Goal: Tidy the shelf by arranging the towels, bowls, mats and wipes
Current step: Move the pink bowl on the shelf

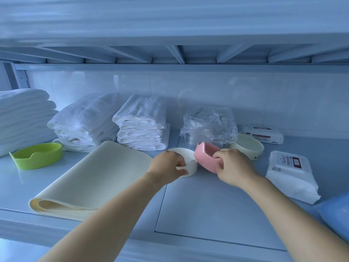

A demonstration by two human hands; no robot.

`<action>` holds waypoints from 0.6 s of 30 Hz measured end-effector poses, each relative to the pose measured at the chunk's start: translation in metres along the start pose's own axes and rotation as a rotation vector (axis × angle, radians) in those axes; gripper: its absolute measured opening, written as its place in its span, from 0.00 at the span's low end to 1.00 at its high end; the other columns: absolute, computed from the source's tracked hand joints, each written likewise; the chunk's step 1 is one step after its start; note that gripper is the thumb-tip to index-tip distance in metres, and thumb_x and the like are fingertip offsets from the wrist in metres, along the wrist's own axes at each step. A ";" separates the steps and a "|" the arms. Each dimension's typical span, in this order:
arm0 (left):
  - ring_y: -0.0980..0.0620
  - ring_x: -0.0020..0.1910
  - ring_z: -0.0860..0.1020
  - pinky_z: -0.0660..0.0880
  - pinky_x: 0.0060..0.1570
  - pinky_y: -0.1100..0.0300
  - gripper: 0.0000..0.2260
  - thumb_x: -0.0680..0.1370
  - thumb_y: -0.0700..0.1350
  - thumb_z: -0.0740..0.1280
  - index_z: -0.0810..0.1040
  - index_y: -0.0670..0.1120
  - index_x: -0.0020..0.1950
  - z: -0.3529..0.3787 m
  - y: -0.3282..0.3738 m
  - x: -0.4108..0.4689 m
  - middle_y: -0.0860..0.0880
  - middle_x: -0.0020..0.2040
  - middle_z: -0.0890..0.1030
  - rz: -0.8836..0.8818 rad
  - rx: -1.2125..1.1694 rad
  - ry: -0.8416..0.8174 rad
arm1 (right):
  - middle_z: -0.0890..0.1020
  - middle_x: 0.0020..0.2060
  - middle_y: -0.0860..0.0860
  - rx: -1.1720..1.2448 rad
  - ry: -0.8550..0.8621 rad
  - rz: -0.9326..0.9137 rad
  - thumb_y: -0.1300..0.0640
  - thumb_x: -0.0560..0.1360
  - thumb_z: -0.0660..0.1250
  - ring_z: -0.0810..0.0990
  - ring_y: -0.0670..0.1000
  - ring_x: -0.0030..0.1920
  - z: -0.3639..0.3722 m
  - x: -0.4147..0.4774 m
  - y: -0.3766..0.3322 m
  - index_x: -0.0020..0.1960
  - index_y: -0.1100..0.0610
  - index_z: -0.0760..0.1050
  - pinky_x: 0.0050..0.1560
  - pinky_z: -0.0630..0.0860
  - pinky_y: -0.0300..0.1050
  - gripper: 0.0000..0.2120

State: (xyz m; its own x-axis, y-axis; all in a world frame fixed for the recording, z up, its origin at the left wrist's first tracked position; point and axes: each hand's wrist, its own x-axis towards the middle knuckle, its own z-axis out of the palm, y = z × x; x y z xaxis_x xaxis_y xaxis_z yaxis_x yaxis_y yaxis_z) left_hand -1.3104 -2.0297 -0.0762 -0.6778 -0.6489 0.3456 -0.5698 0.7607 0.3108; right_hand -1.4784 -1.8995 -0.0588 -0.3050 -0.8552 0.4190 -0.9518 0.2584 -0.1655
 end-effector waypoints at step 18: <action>0.49 0.52 0.75 0.72 0.47 0.59 0.10 0.74 0.49 0.68 0.79 0.50 0.54 -0.005 -0.001 -0.004 0.51 0.53 0.80 0.012 0.048 -0.051 | 0.82 0.45 0.56 0.072 0.038 0.022 0.60 0.71 0.68 0.77 0.60 0.48 0.001 0.004 0.002 0.48 0.54 0.80 0.44 0.76 0.50 0.07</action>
State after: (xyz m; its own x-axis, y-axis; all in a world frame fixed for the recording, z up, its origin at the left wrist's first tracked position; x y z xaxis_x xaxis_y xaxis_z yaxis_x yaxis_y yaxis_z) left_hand -1.3046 -2.0282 -0.0739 -0.7070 -0.6388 0.3035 -0.5820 0.7693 0.2635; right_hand -1.4817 -1.9025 -0.0583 -0.3278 -0.8317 0.4482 -0.9405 0.2425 -0.2379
